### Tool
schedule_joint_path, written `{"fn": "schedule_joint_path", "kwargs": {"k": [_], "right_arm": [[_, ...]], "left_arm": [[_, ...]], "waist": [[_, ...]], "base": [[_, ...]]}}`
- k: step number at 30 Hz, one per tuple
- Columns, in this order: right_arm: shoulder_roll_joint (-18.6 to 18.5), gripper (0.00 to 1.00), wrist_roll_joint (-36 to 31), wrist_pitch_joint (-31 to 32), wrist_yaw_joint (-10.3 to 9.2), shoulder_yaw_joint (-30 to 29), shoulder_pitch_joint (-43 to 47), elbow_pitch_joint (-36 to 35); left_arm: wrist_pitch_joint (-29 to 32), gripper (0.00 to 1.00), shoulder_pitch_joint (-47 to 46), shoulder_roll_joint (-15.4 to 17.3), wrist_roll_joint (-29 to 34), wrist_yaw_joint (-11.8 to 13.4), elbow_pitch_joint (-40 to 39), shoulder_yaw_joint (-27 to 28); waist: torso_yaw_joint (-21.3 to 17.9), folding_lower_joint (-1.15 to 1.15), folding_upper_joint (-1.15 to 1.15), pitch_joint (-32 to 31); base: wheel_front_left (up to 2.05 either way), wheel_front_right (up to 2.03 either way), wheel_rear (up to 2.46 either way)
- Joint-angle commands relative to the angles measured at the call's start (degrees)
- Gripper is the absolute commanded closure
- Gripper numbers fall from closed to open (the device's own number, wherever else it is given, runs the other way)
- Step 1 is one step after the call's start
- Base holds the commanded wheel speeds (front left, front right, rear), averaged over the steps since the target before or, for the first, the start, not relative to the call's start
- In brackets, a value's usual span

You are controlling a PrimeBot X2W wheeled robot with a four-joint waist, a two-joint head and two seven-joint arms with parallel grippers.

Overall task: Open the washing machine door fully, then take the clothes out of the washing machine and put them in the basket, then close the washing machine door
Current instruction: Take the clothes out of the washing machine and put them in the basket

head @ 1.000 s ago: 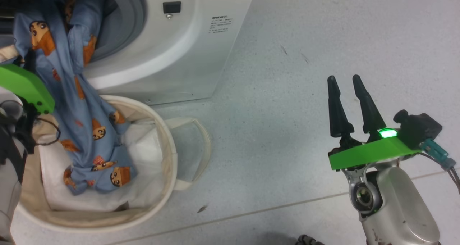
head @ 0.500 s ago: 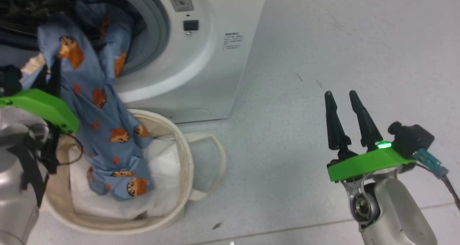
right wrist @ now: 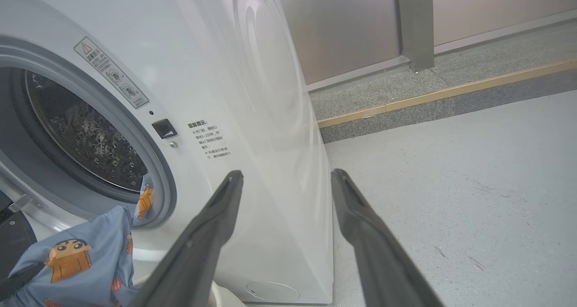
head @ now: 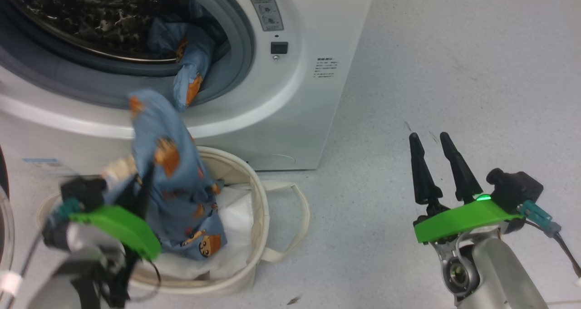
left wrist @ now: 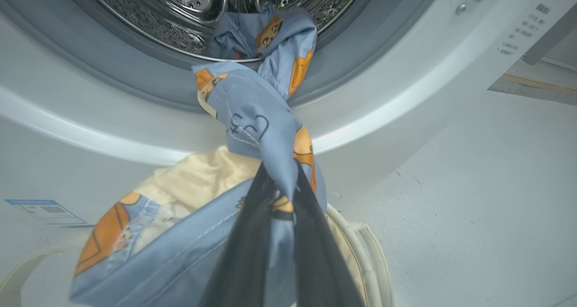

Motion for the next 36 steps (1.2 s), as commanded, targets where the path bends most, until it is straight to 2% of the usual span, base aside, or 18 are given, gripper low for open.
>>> {"fn": "schedule_joint_path", "kwargs": {"k": [1, 5, 7, 11, 21, 30, 36], "right_arm": [[0.16, 0.00, -0.70, -0.54, 0.01, 0.81, 0.09, -1.67], [0.14, 0.00, -0.69, -0.54, 0.01, 0.80, 0.19, -1.90], [0.10, 0.00, -0.74, -0.54, 0.01, 0.93, -0.13, -2.13], [-0.06, 0.00, -0.89, -0.54, 0.01, 0.83, -0.82, -2.50], [-0.32, 0.00, -1.36, -0.54, 0.01, -0.17, -2.33, -4.03], [-0.39, 0.00, -1.83, -0.54, 0.01, -1.31, -3.80, -6.29], [-0.32, 0.00, -1.94, -0.54, 0.01, -1.88, -4.61, -7.66]], "left_arm": [[0.31, 1.00, 0.09, 1.88, -0.61, 0.72, -3.03, 2.00], [0.90, 1.00, 3.68, 1.81, -0.53, 2.91, -5.44, 1.39], [0.79, 1.00, 4.40, 1.33, -0.96, 2.93, -4.53, 1.34], [0.06, 1.00, 4.02, 0.17, -2.00, 1.73, -0.99, 1.65], [-2.77, 1.00, -4.60, -4.51, -3.35, -2.28, 15.60, 2.96], [-3.02, 1.00, -12.92, -5.81, -4.00, -3.06, 26.92, 3.00], [-0.26, 1.00, -14.83, -6.03, -6.58, -3.09, 31.18, 1.34]], "waist": [[0.30, 0.00, 0.00, -0.03], [0.56, 0.00, 0.00, 0.68], [0.36, 0.00, 0.00, 1.53], [-0.10, 0.00, 0.00, 2.88], [-1.65, 0.00, 0.00, 8.15], [-3.13, 0.00, 0.00, 15.16], [-3.97, 0.00, 0.00, 18.98]], "base": [[0.00, 0.00, 0.00], [0.00, 0.00, 0.00], [0.00, 0.00, 0.00], [0.00, 0.00, 0.00], [0.00, 0.00, 0.00], [0.00, 0.00, 0.00], [0.00, 0.00, 0.00]]}}
